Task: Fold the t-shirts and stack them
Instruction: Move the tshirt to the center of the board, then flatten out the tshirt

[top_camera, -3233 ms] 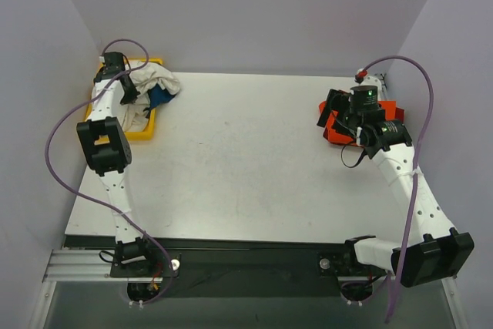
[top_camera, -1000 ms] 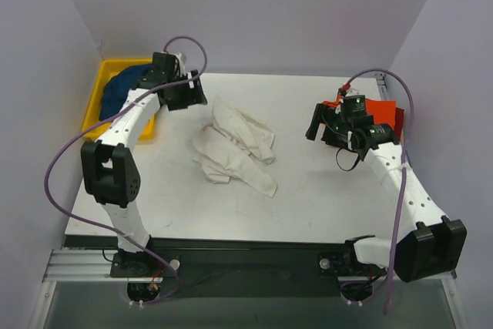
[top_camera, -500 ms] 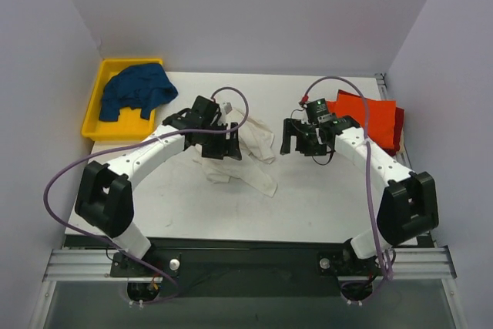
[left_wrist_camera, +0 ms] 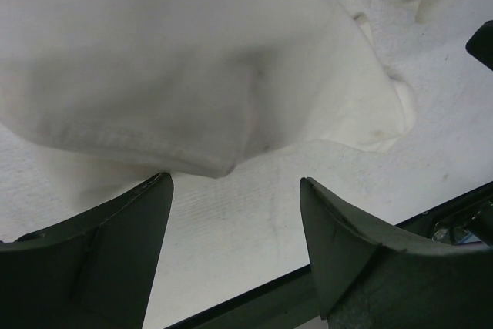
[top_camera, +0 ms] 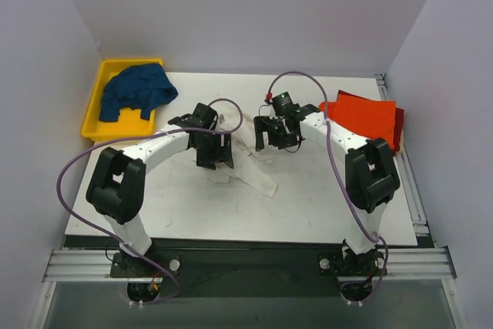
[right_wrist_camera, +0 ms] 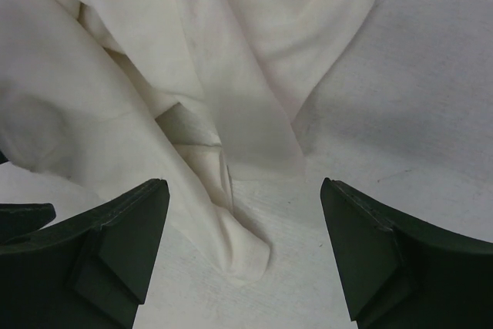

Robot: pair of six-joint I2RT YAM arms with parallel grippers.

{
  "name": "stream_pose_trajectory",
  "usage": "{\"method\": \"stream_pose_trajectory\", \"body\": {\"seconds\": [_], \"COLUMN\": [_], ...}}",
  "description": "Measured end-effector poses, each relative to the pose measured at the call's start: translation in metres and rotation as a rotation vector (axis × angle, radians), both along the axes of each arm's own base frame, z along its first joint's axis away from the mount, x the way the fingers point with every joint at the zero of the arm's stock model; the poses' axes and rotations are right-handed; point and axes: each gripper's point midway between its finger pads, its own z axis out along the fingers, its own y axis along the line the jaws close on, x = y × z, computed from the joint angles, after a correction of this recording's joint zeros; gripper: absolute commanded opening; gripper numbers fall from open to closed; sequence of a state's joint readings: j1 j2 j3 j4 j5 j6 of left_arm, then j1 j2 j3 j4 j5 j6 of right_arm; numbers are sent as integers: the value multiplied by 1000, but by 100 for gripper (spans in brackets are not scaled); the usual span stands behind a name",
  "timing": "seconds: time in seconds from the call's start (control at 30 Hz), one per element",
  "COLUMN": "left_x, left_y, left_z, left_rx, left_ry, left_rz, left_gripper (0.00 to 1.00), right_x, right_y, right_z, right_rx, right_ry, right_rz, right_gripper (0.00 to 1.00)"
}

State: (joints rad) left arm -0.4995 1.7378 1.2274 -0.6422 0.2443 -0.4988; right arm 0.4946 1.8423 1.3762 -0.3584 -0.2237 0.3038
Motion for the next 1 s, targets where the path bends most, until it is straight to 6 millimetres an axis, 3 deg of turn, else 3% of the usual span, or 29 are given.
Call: {"method": "stream_pose_trajectory", "body": {"seconds": [0.37, 0.53, 0.7, 0.73, 0.8, 0.9, 0.93, 1.0], "left_x": [37, 41, 39, 39, 40, 41, 42, 45], "left_y": [17, 10, 9, 9, 8, 6, 5, 4], "left_z": [-5, -13, -29, -31, -32, -29, -27, -24], "left_rx": [-123, -157, -148, -147, -149, -160, -164, -172], "left_ry": [1, 19, 65, 70, 75, 73, 70, 65], "left_rz": [110, 108, 107, 109, 109, 108, 106, 103], "left_gripper": [66, 63, 51, 47, 29, 0, 0, 0], "right_x": [24, 29, 24, 23, 21, 18, 17, 19], "right_y": [1, 5, 7, 7, 7, 10, 11, 11], "right_z": [-17, -30, -42, -44, -47, -48, -47, -44], "right_rx": [-71, -79, -79, -77, -70, -44, -31, -9], "right_ry": [-12, 7, 47, 54, 68, 89, 96, 102], "right_rz": [-3, 18, 40, 45, 53, 70, 74, 70], "right_gripper": [81, 78, 74, 67, 57, 28, 9, 0]}}
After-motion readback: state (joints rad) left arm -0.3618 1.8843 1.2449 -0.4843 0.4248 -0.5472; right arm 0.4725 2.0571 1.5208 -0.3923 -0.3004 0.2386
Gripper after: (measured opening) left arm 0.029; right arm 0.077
